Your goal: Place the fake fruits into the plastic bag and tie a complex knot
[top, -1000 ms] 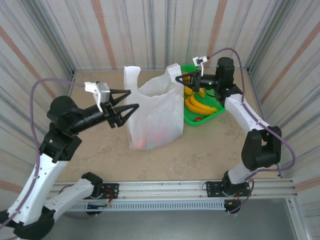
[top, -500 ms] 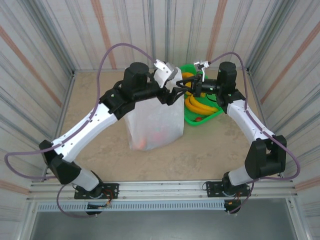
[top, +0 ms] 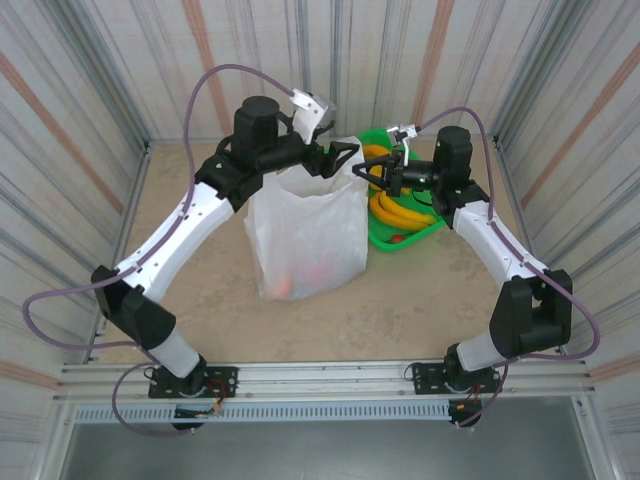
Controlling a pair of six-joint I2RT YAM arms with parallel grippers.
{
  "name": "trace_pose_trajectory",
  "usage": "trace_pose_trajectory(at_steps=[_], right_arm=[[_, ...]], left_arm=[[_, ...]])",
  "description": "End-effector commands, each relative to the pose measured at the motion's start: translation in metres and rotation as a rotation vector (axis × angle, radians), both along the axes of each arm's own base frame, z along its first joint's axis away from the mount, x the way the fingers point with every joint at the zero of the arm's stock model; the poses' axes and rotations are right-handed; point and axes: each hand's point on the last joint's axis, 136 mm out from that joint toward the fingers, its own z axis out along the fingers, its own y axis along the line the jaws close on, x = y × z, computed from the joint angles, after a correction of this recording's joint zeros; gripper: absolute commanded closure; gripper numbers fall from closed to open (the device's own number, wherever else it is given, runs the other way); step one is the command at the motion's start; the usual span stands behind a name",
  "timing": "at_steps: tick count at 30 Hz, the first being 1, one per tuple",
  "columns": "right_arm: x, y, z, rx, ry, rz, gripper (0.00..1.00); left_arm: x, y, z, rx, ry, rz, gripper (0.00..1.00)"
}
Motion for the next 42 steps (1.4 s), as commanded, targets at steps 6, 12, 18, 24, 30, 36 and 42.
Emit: trace_pose_trajectory(at_steps=[6,12,18,24,30,36,42], right_arm=[[-0.016,0.003,0.012,0.012,-0.068,0.051,1.0],[-0.018,0.004,0.01,0.008,-0.074,0.061,1.0],[-0.017,0.004,0.01,0.005,-0.084,0.051,1.0],[-0.012,0.003,0.011,0.003,-0.086,0.02,1.0],[-0.008,0.004,0.019,0.016,-0.094,0.008,1.0],[-0.003,0.004,0.018,0.012,-0.088,-0.008,1.0],[-0.008,-0.009,0.023,-0.002,-0.086,-0.023,0.75]], left_arm=[[0.015,-0.022,-0.013,0.016,0.042,-0.051,0.15],[0.028,-0.024,-0.024,0.034,0.071,-0.035,0.19],[0.03,-0.026,-0.028,0.016,0.095,-0.066,0.32],[0.022,-0.028,-0.028,0.006,0.096,-0.107,0.57],[0.015,-0.027,-0.029,0.007,0.093,-0.129,0.6],[0.011,-0.024,-0.021,-0.003,0.082,-0.128,0.89],[0.001,-0.017,0.0,-0.013,0.052,-0.14,1.0]])
